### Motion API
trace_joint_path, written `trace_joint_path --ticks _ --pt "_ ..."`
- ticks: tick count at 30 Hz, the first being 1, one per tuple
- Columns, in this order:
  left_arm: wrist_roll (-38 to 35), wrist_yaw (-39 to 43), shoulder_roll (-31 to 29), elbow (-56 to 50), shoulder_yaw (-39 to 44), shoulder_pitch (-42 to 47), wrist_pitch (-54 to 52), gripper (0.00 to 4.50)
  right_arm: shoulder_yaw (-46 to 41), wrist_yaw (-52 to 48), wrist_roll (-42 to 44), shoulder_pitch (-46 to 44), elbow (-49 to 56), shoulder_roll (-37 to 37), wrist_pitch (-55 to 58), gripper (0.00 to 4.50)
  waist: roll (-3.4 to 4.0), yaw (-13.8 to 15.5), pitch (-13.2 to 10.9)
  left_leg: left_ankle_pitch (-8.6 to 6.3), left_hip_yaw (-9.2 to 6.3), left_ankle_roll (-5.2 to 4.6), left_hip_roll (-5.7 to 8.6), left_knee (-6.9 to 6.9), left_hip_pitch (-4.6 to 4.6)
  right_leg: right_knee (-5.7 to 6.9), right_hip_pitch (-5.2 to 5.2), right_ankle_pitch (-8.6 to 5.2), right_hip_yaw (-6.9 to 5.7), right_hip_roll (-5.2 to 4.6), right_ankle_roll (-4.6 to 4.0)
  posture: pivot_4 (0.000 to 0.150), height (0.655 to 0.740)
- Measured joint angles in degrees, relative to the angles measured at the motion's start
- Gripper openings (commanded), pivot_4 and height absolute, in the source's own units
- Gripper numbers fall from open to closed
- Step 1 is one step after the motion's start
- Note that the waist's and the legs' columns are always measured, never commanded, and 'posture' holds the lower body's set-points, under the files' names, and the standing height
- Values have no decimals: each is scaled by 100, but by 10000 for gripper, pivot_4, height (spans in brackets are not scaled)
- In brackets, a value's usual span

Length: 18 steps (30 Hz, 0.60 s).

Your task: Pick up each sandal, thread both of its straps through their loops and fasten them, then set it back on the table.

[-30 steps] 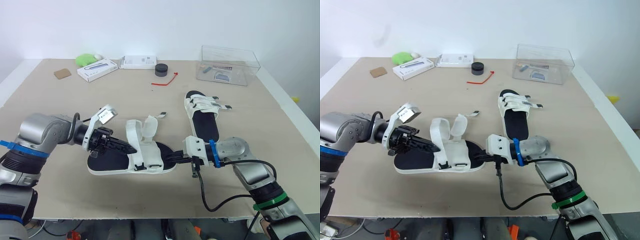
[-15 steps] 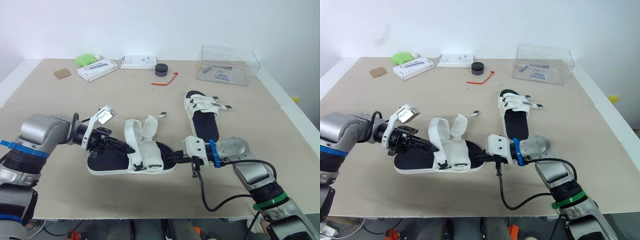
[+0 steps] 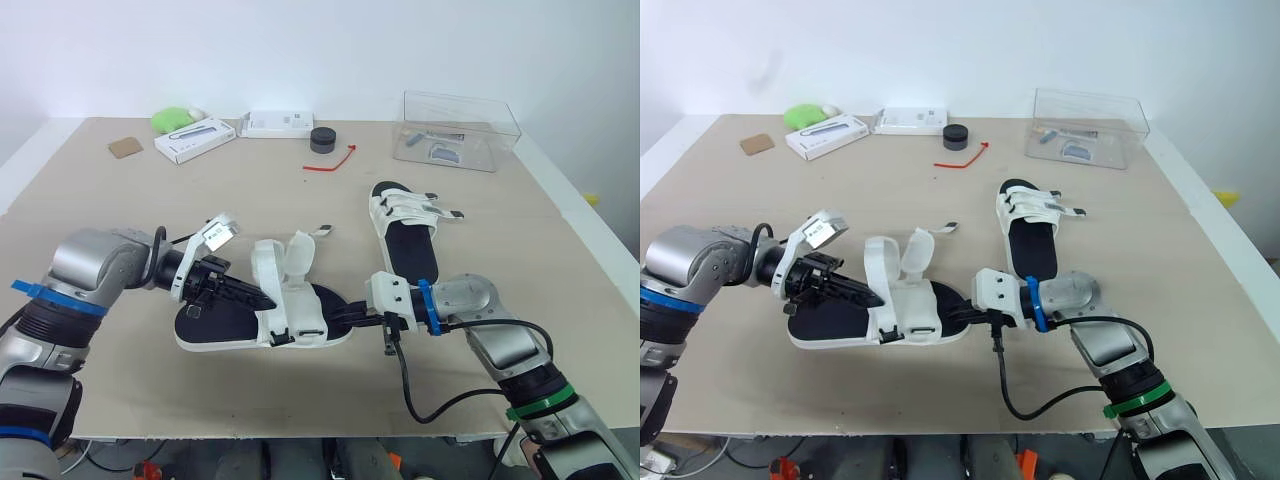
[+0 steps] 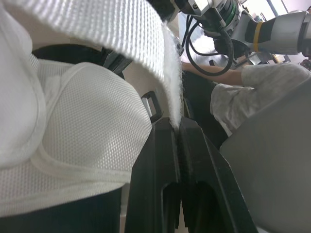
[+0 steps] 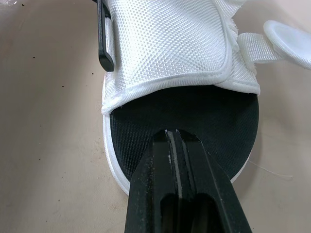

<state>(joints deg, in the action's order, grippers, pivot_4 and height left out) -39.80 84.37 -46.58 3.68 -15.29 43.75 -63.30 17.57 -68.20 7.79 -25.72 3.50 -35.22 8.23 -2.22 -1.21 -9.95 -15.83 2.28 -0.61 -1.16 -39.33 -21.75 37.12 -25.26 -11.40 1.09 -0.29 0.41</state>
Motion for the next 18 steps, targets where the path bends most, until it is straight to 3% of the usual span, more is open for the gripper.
trace_joint_path --ticks 18 --pt "331 368 6 112 -193 199 192 1184 0 50 -1 32 44 -9 1 0 0 -1 0 0 -1 0 0 0 0 1 0 0 0 1 0 1500 7400"
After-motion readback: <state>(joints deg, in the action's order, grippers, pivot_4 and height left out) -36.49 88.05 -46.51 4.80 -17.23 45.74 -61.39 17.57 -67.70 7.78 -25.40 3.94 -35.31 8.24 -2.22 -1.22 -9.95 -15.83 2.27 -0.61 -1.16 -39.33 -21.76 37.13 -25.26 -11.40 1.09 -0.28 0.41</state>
